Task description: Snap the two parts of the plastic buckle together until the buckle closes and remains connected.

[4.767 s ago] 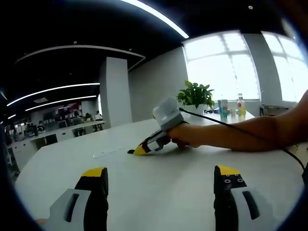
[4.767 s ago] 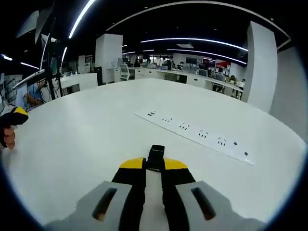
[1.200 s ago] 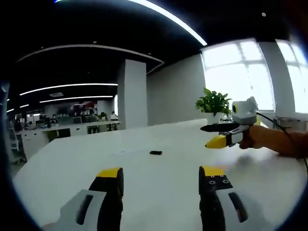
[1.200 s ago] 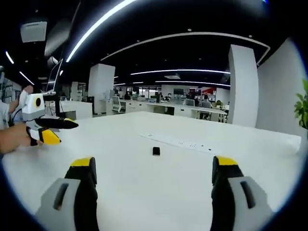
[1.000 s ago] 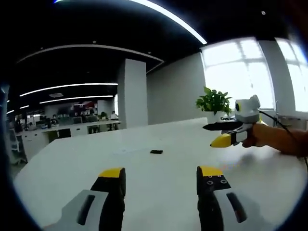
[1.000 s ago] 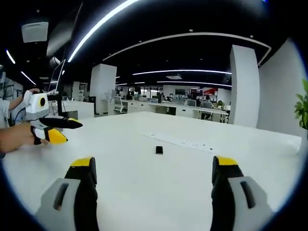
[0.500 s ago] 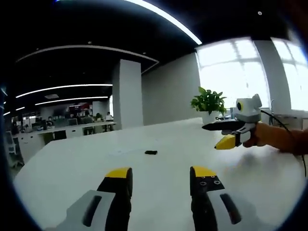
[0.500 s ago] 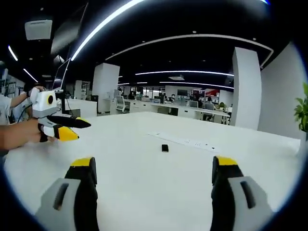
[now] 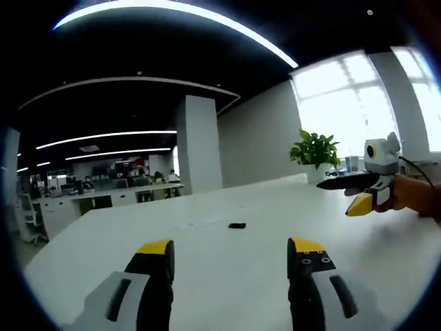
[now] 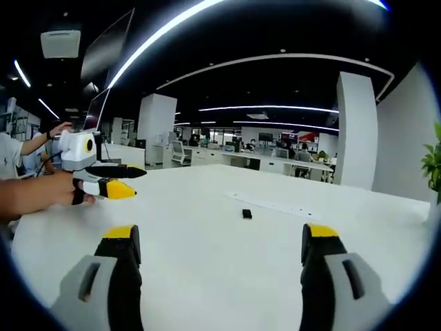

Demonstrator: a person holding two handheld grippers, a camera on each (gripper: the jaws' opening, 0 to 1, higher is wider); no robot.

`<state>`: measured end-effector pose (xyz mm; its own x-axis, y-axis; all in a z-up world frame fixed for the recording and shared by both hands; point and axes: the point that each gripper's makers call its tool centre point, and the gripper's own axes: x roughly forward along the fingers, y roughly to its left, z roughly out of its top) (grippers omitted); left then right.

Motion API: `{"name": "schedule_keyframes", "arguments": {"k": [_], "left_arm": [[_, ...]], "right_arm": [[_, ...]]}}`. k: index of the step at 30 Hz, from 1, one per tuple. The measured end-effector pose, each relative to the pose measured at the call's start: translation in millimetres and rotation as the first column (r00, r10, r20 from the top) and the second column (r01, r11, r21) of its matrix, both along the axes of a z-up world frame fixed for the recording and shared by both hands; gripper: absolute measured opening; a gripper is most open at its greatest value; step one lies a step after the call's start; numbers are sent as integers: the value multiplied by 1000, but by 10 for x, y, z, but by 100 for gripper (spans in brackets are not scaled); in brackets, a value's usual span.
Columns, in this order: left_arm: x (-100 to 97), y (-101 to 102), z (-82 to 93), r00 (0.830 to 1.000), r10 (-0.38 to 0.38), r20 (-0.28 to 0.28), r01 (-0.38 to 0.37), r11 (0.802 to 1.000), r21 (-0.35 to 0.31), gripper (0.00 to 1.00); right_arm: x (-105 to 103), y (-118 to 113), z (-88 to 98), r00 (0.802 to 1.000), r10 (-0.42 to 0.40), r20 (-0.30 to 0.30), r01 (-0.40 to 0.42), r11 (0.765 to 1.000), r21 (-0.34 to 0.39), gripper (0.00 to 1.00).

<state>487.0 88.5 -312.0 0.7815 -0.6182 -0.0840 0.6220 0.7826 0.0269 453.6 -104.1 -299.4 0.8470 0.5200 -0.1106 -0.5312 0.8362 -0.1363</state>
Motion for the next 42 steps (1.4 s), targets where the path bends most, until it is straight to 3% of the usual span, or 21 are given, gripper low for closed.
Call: {"name": "schedule_keyframes", "arguments": {"k": [3,10,13,16,18,20,21,25,27,31,33,37,38,42], "left_arm": [[22,8,-12,1000,11,9,-11,1000,22,71],[-34,-62,21,1000,-28,12,28,1000,3,68],[-3,-72,31,999,-33,6,33,999,-21,82],[-15,-76,8,999,-36,-14,36,999,-25,82],[78,68,15,998,63,10,-63,998,13,93],[74,70,25,999,53,-5,-53,998,-16,98],[99,124,15,996,85,-22,-85,996,-26,100],[71,143,3,993,114,-39,-115,993,-35,99],[31,77,-3,996,80,-46,-83,996,-46,99],[43,61,-13,995,85,-43,-86,996,-32,99],[24,42,9,995,69,-68,-74,994,-82,99],[64,145,82,994,92,-60,-99,986,-136,99],[69,170,90,993,96,-64,-105,984,-143,97],[43,185,90,996,44,-80,-57,985,-165,64]], "right_arm": [[-31,7,-22,1000,8,-8,-8,1000,-4,96],[-16,-59,-18,1000,-1,-9,1,1000,18,96],[4,-81,-19,1000,0,-22,1,999,51,100],[35,-145,-7,1000,-3,-19,4,997,73,100],[68,-210,-22,999,-25,-23,27,997,72,100],[83,-252,-23,999,-42,-14,42,997,59,100],[84,-260,-20,999,-44,-11,45,997,57,100],[94,-264,-63,999,-49,-22,50,998,43,100],[97,-262,-75,999,-47,-26,48,998,41,100],[101,-264,-82,998,-50,-27,52,998,40,100],[100,-266,-71,998,-52,-23,53,998,41,100],[105,-274,-58,998,-54,-16,55,998,41,100],[106,-277,-55,998,-56,-15,57,998,41,100],[104,-278,-56,998,-57,-15,57,998,38,100]]}}
